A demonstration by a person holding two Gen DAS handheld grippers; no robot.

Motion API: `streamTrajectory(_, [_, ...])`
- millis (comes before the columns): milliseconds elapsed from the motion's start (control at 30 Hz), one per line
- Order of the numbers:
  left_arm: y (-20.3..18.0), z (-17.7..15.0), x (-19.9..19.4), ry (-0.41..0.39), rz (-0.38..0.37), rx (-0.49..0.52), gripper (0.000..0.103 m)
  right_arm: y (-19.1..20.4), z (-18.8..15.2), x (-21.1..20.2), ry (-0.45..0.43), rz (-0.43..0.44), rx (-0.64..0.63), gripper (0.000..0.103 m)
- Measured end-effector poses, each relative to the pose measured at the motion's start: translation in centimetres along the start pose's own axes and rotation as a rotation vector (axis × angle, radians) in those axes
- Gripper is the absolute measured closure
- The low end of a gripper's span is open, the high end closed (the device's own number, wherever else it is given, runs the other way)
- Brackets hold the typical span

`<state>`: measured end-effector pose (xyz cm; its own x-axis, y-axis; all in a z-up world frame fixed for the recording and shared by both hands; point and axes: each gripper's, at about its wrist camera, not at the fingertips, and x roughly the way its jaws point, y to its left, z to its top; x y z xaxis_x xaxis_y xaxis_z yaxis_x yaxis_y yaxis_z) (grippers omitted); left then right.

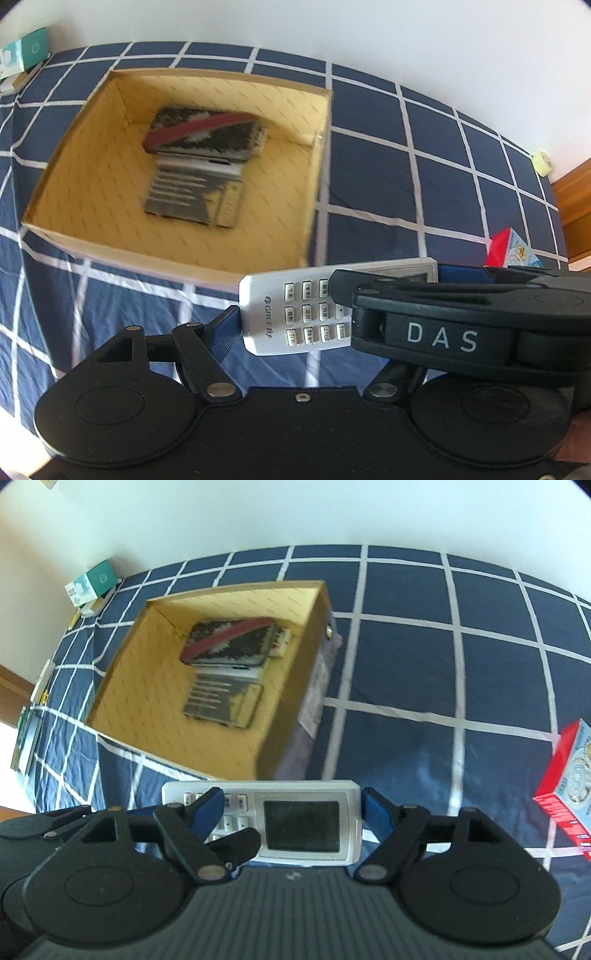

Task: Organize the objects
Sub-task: 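Carry the white remote with the right tool over the box, then lower the white remote onto the case and open the right tool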

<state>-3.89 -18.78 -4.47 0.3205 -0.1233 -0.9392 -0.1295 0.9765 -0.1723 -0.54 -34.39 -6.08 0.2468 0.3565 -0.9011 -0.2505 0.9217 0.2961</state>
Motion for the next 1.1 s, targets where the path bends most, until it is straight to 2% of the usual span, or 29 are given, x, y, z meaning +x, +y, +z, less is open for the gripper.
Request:
streamTrajectory(267, [4.9, 2.7, -0.3, -0.004, -0.001, 0.008, 0.032, 4.6, 2.4, 2.0, -0.012, -0.002, 0.009, 0.023])
streamTrajectory(600, [10.3, 7.5, 0.9, -0.009, 0.002, -0.001, 0.032, 9.2, 7.3, 5.5, -0.015, 0.0, -0.003, 0.023])
streamTrajectory(833, [12.7, 11.6, 3.8, 0.014, -0.004, 0.009, 0.032, 10.3, 11.1, 9.0, 0.002, -0.002, 0.007, 0.023])
streamTrajectory(1100, [14.2, 16.6, 8.4, 0.059, -0.002, 0.051, 0.032, 9.5, 15.6, 13.9, 0.028, -0.001, 0.067, 0.023])
